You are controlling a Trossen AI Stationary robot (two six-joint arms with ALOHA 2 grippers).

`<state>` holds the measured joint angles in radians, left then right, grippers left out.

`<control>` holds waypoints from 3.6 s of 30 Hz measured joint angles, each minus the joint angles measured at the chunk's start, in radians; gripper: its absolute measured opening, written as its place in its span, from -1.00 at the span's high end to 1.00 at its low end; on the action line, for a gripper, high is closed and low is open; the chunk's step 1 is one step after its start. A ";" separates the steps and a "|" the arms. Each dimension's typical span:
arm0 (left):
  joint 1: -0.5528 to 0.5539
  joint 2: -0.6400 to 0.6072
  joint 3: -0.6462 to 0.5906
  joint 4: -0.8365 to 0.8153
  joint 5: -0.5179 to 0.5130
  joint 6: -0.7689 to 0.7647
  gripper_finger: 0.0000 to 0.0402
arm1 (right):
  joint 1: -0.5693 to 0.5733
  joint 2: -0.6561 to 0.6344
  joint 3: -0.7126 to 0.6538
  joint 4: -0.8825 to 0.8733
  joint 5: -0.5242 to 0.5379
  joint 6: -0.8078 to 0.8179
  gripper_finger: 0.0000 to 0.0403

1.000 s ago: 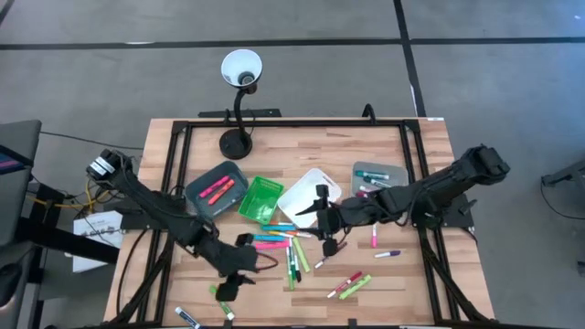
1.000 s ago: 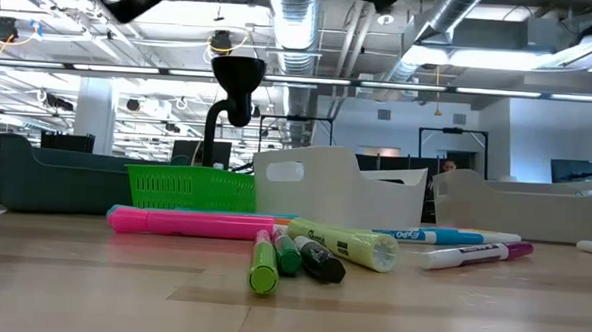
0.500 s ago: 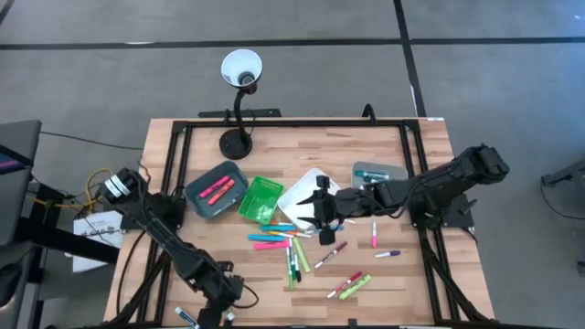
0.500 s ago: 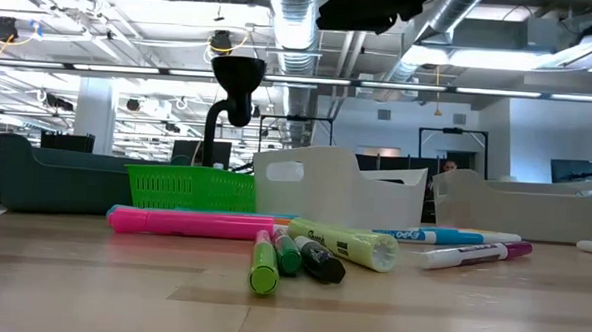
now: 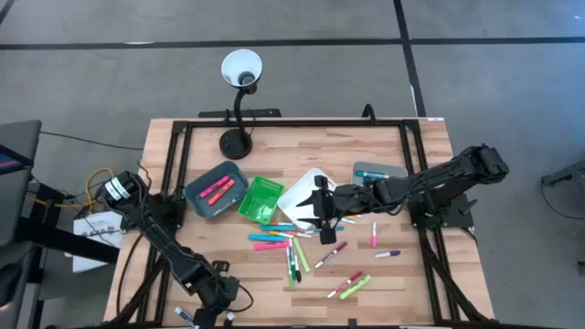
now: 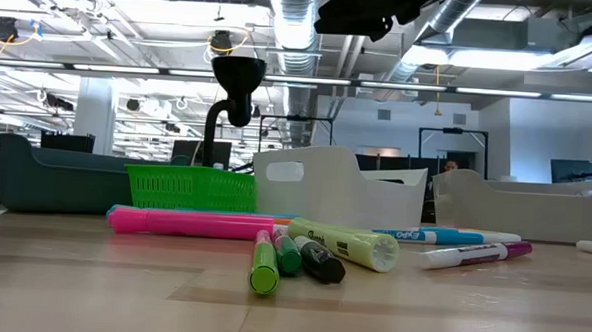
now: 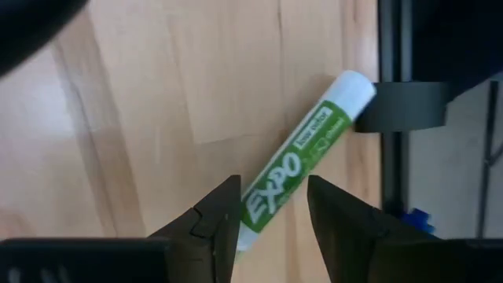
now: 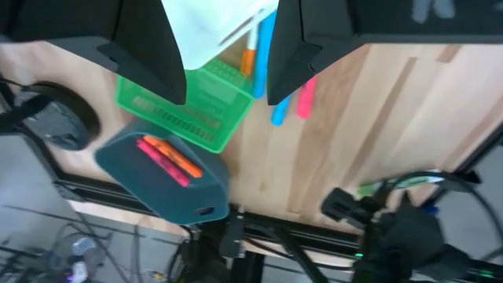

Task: Pick & Place Markers
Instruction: Put the green marker pen into the gray bin

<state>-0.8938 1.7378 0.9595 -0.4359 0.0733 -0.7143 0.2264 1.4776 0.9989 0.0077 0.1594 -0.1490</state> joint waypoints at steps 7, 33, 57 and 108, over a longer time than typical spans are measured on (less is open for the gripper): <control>-0.032 -0.006 -0.068 0.030 -0.157 0.003 0.36 | 0.001 0.000 0.000 0.000 -0.033 0.000 0.19; 0.238 -0.312 -0.090 0.268 -1.077 0.268 0.67 | -0.044 0.223 0.048 0.233 -0.080 0.020 0.03; 0.298 -0.274 -0.123 0.377 -0.989 0.368 0.63 | -0.039 0.245 0.085 0.255 -0.089 0.037 0.47; 0.351 -0.275 -0.121 0.392 -0.880 0.392 0.34 | 0.046 -0.258 0.018 -0.975 0.644 0.852 0.66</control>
<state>-0.5423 1.4628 0.8383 -0.0441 -0.8070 -0.3222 0.2726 1.2201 1.0164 -0.9676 0.8036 0.7026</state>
